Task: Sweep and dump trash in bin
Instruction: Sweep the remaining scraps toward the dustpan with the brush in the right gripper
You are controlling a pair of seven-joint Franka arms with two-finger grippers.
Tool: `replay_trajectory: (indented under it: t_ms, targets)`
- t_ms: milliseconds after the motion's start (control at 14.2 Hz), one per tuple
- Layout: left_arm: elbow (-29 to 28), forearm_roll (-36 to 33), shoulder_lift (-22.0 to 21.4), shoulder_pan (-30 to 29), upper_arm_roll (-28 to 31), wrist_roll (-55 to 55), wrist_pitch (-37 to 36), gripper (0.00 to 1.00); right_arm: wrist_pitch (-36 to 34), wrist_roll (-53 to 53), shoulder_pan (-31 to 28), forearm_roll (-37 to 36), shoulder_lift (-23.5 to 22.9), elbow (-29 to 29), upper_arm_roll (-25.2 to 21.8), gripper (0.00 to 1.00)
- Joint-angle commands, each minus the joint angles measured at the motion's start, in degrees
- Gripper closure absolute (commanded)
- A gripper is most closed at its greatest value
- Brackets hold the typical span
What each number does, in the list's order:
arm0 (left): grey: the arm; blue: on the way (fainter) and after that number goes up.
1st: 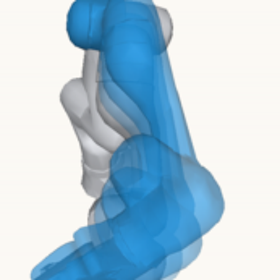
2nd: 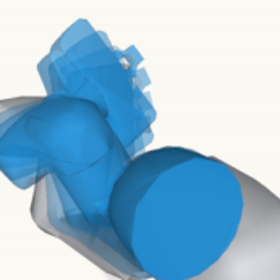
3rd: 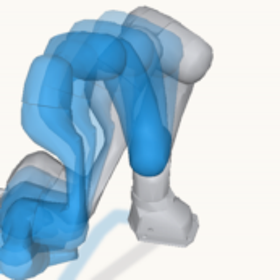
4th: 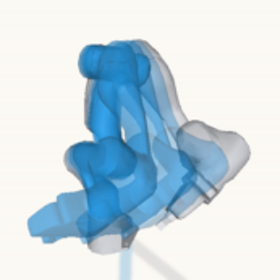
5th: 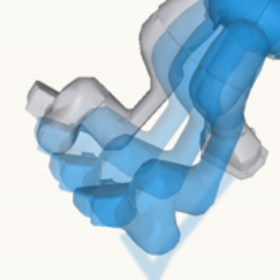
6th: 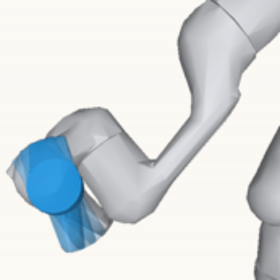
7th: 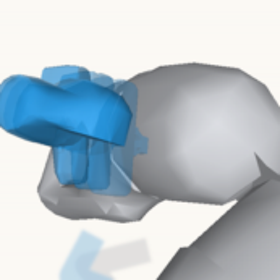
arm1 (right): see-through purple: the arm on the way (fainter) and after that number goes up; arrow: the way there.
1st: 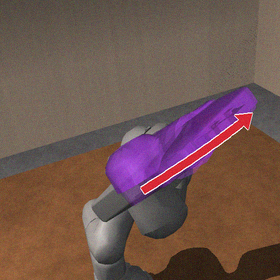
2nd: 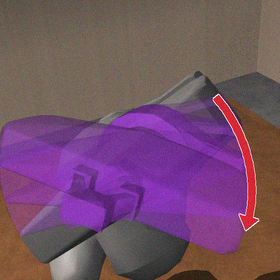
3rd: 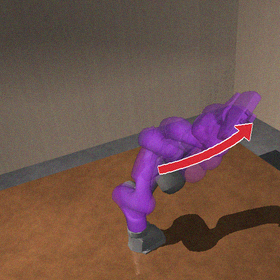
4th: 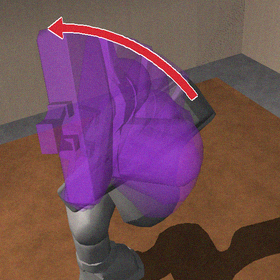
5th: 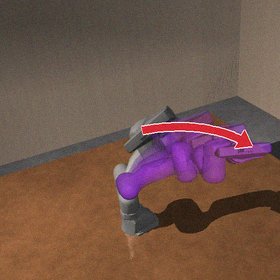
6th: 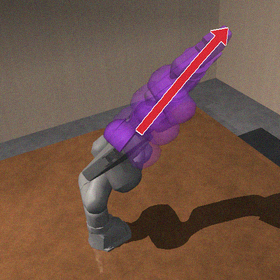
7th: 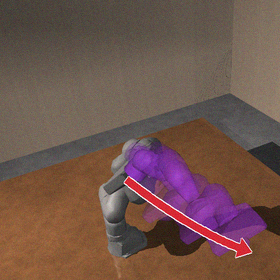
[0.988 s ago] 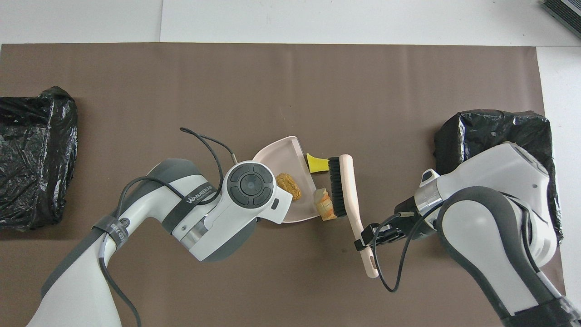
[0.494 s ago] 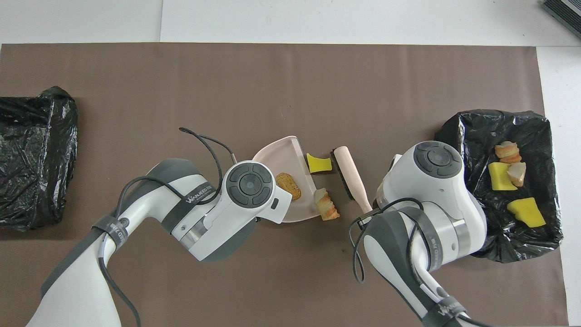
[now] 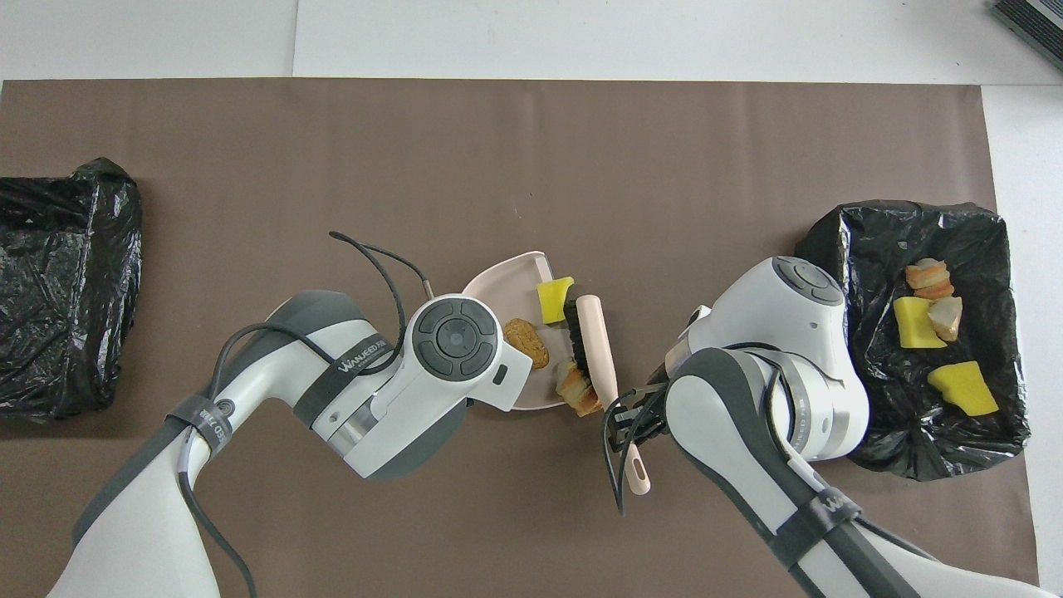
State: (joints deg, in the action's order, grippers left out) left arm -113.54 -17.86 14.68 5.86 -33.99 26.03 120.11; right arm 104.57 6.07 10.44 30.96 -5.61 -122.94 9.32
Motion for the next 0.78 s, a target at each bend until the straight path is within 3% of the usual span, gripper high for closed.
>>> replay_trajectory:
  t_ms: [0,282,494,705]
  targets:
    - [-3.26,0.19,-2.03,-0.59,0.16,0.95,0.74,1.00,-3.04,1.32,-0.33,6.10,3.75,-0.63,0.34,1.00]
    - [-3.44,0.19,-2.03,-0.77,0.16,0.86,1.27,1.00,-9.45,0.97,-2.25,2.55,8.16,2.25,-0.53,1.00]
    - [-3.44,0.28,-1.94,-0.85,0.24,1.56,1.27,1.00,-7.47,0.61,-1.21,-18.14,7.28,5.26,0.08,1.00]
    - [-2.74,0.45,-1.94,-2.00,0.94,8.83,1.27,1.00,-4.73,1.49,-1.73,-31.72,4.31,7.79,0.08,1.00]
